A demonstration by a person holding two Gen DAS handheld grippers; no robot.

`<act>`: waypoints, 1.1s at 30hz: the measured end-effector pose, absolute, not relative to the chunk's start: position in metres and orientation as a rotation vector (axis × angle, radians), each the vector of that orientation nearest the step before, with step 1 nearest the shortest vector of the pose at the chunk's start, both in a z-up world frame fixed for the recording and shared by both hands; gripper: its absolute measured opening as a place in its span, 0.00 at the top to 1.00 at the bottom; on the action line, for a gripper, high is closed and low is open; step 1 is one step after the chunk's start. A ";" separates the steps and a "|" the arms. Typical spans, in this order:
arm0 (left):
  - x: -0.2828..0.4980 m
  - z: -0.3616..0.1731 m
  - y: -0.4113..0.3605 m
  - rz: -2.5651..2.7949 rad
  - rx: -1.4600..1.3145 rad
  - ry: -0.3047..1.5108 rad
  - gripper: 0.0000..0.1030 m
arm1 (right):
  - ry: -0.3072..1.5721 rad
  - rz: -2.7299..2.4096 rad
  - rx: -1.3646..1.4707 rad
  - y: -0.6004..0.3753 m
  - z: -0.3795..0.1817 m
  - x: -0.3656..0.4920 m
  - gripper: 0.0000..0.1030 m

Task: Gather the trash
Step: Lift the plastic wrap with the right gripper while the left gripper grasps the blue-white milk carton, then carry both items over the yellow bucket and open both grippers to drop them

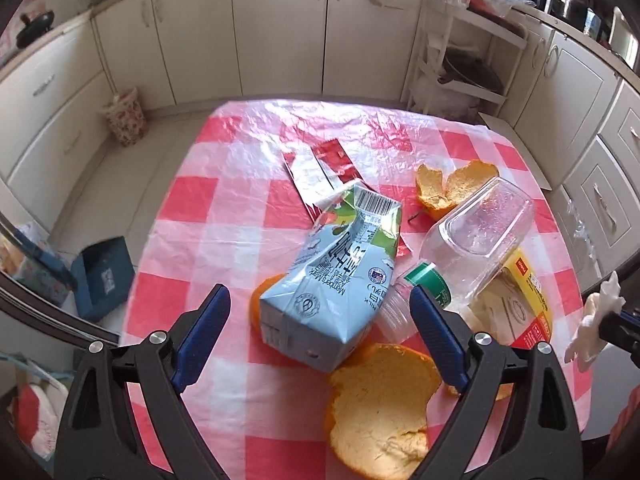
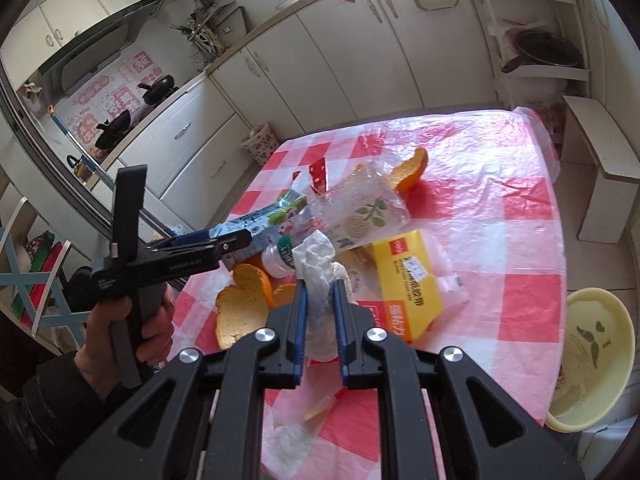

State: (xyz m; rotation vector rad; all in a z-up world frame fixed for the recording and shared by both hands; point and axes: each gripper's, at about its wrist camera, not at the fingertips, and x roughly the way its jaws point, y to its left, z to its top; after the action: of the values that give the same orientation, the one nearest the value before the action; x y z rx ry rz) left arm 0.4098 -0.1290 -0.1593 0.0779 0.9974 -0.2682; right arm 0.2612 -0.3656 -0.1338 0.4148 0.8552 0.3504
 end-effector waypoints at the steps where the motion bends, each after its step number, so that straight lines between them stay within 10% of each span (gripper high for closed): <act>1: 0.413 -0.163 -0.129 -0.270 0.060 1.013 0.15 | 0.856 0.347 0.417 -0.368 -0.135 0.260 0.85; 7: 0.415 -0.169 -0.133 -0.269 0.070 1.022 0.17 | 0.859 0.343 0.421 -0.372 -0.136 0.260 0.85; 11: 0.416 -0.173 -0.134 -0.276 0.070 1.047 0.42 | 0.865 0.347 0.411 -0.368 -0.136 0.260 0.85; 33: 0.305 -0.070 -0.079 -0.213 0.065 0.657 0.47 | 0.831 0.385 0.367 -0.337 -0.117 0.256 0.85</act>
State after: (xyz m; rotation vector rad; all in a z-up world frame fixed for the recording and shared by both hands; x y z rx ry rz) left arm 0.3050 -0.0794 -0.0701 0.0649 0.6571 -0.2132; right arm 0.2565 -0.3368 -0.1170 0.3674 0.8311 0.3849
